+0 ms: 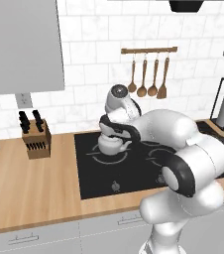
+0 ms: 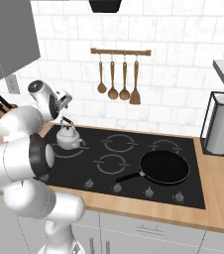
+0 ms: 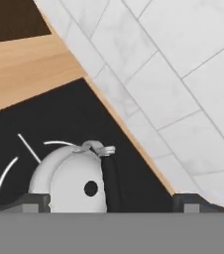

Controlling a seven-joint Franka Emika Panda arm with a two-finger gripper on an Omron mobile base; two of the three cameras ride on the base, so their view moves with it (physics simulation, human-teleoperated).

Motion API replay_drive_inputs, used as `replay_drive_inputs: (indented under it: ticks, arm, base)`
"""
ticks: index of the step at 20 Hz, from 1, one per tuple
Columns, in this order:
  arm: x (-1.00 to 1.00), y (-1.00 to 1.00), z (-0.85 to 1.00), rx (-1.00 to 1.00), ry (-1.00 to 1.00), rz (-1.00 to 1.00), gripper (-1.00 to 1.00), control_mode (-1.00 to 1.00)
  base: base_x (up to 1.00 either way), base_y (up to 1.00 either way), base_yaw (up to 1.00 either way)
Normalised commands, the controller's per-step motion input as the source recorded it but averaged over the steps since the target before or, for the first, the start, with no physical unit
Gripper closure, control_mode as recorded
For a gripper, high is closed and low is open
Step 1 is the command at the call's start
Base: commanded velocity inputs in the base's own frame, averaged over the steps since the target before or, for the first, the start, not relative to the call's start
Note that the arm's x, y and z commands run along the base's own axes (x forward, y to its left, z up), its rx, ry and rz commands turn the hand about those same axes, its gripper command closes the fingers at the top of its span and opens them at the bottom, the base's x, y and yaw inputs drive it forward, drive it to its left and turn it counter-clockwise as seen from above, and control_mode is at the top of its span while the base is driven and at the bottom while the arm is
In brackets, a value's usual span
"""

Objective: Pick the kettle from the counter and place it on a stove burner. Then turn the burner on.

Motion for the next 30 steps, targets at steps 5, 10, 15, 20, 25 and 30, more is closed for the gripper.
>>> replay_drive_inputs:
  ticks: [5, 10, 15, 20, 25, 30]
  arm:
    - [-1.0, 0.02, 0.25, 0.0, -0.21, -0.22, -1.0, -1.0]
    - [-1.0, 0.0, -0.04, 0.02, -0.04, -0.46, -1.0, -1.0]
    - [-0.96, 0.0, -0.6, 0.02, 0.16, -0.52, -1.0, -1.0]
    - [-0.08, 0.12, -0.64, 0.19, 0.6, -0.53, -1.0, -1.0]
    - [0.04, 0.06, -0.5, 0.21, 0.41, -0.38, -1.0, -1.0]
    - [-0.02, 0.01, -0.7, 0.21, 0.12, -0.11, -1.0, -1.0]
  base:
    - [0.0, 0.0, 0.0]
    - [0.0, 0.0, 0.0]
    - [0.0, 0.0, 0.0]
    - [0.0, 0.0, 0.0]
    - [0.0, 0.0, 0.0]
    - [0.0, 0.0, 0.0]
